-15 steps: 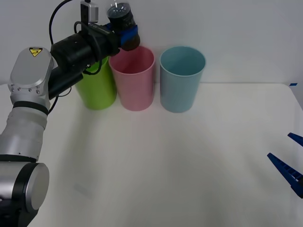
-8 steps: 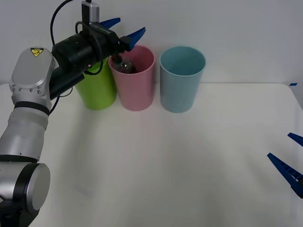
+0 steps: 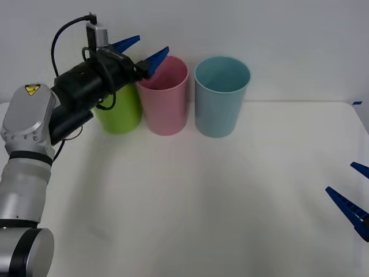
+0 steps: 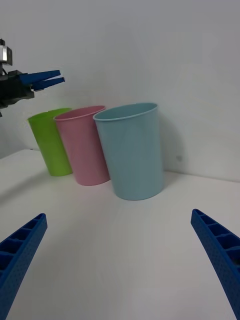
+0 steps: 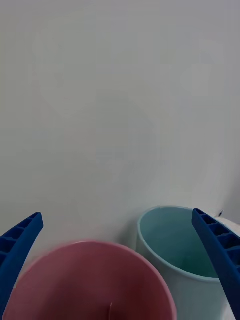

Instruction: Grasp the object on the table and drop it into the matching bin: aluminum can to the light blue bin, PET bottle to the pink bin.

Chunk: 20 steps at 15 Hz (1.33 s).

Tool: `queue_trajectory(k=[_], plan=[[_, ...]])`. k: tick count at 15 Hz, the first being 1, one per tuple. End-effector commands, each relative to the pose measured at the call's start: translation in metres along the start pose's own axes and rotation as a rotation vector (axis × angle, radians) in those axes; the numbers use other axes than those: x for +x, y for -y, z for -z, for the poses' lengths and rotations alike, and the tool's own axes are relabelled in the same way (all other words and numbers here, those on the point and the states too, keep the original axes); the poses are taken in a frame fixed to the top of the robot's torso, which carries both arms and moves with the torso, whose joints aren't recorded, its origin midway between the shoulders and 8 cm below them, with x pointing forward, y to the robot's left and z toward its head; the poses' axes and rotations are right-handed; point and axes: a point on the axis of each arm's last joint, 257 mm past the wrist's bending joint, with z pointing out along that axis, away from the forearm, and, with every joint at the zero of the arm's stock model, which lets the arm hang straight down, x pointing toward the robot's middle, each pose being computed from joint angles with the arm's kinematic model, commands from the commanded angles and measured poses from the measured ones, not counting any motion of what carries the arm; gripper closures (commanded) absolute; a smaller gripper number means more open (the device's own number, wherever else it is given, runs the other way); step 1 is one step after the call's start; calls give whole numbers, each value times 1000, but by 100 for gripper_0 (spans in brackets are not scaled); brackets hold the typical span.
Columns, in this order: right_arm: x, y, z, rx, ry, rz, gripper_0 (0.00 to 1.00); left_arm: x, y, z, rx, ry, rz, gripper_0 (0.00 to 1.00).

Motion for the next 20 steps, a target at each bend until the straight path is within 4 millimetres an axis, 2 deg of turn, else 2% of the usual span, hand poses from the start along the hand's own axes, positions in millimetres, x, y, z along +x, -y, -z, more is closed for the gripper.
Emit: queue_trajectory(k=[1,5,11,16,20], plan=[[0,0,0,0,0,0,0,6,2,33,-13,21,4,0],[0,0,0,0,0,0,0,15,3,88,-13,21,-9,0],[0,0,0,0,0,0,0,46,-1,176,-4,-52,-34,0],[0,0,0,0,0,0,0,76,-8,254,-27,-136,-131,0],[0,0,0,0,0,0,0,85,-1,305,-20,-174,-127,0]])
